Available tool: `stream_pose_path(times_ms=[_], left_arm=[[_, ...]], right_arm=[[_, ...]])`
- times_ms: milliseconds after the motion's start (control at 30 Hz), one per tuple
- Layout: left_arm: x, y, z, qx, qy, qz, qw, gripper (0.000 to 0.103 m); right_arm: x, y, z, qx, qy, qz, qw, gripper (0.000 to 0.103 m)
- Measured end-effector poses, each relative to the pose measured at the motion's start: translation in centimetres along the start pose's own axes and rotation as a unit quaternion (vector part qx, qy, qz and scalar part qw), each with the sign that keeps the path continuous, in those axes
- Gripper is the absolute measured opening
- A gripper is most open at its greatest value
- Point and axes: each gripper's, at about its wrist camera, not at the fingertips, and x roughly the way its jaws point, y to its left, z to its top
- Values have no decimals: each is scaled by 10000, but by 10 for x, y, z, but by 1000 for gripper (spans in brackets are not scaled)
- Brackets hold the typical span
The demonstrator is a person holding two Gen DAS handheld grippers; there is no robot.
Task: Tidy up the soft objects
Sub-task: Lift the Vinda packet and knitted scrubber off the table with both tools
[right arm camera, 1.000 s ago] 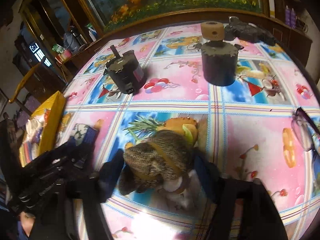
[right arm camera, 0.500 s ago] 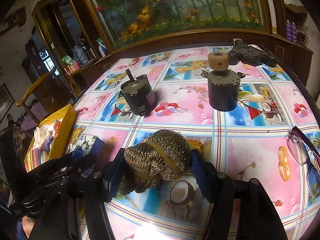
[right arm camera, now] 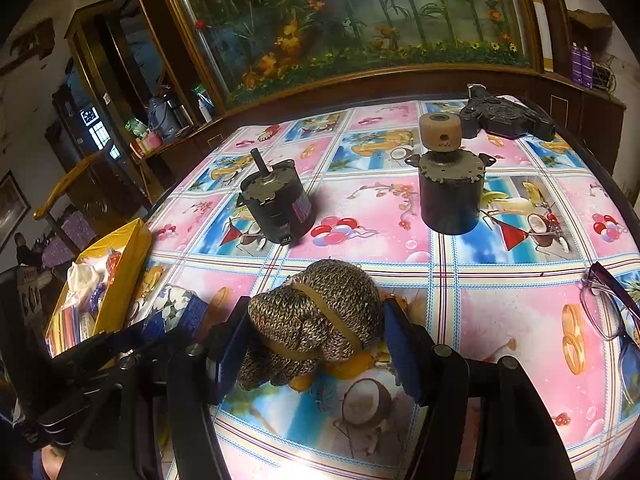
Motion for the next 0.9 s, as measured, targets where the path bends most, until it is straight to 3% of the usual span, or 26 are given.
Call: stream_pose_path(times_ms=[900], left_arm=[[4,9,-1,-178,127,-206,9995,52]], right_arm=[[11,8,-10,348,159,3,9993,69]])
